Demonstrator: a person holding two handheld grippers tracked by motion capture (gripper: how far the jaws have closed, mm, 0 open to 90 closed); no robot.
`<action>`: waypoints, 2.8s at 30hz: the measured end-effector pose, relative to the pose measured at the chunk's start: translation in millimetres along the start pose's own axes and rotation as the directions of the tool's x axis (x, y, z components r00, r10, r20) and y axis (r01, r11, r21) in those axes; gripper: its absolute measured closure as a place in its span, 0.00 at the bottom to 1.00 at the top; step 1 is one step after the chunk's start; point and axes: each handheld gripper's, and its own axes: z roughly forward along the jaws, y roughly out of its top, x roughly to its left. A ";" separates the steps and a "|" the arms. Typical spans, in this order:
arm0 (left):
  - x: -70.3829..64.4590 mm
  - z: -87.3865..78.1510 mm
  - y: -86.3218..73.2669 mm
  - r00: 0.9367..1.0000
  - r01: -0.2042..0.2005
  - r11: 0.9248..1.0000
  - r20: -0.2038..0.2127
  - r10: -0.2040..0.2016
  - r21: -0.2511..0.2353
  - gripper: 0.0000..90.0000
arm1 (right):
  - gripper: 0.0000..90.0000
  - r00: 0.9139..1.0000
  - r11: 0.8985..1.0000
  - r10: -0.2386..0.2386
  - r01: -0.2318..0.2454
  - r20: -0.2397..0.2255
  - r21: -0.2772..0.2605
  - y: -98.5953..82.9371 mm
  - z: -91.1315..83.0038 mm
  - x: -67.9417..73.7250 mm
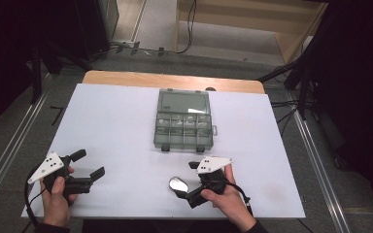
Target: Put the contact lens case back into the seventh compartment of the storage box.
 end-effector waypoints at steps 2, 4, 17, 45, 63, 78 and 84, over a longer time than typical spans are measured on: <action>0.1 0.3 -0.1 1.000 -0.001 1.000 0.002 0.001 0.001 0.00 | 0.00 1.000 1.000 -0.008 0.008 -0.001 0.014 -0.3 2.2 1.6; -0.2 0.5 -0.1 1.000 -0.003 1.000 0.002 0.003 0.004 0.00 | 0.00 1.000 1.000 -0.008 0.009 -0.010 0.019 -0.4 3.6 2.0; 0.7 0.8 -0.4 1.000 -0.001 1.000 0.006 0.001 0.003 0.00 | 0.28 0.999 0.997 0.012 -0.016 0.052 0.077 -4.8 14.1 7.9; 0.5 1.3 -0.8 1.000 -0.008 1.000 0.006 0.008 0.011 0.00 | 0.51 0.994 0.983 0.041 -0.058 0.097 0.172 -16.1 31.4 6.1; 0.1 2.3 -1.2 1.000 -0.010 1.000 0.006 0.010 0.015 0.00 | 0.52 0.989 0.982 -0.026 -0.001 0.144 0.187 -19.9 37.5 12.4; 0.7 1.2 -0.8 1.000 -0.012 1.000 0.007 0.011 0.010 0.00 | 0.52 0.992 0.987 -0.003 -0.017 0.124 0.161 -18.0 32.6 8.5; 0.6 1.3 -0.9 1.000 -0.014 1.000 0.008 0.014 0.010 0.00 | 0.52 0.993 0.989 0.007 -0.025 0.119 0.146 -16.5 29.8 7.3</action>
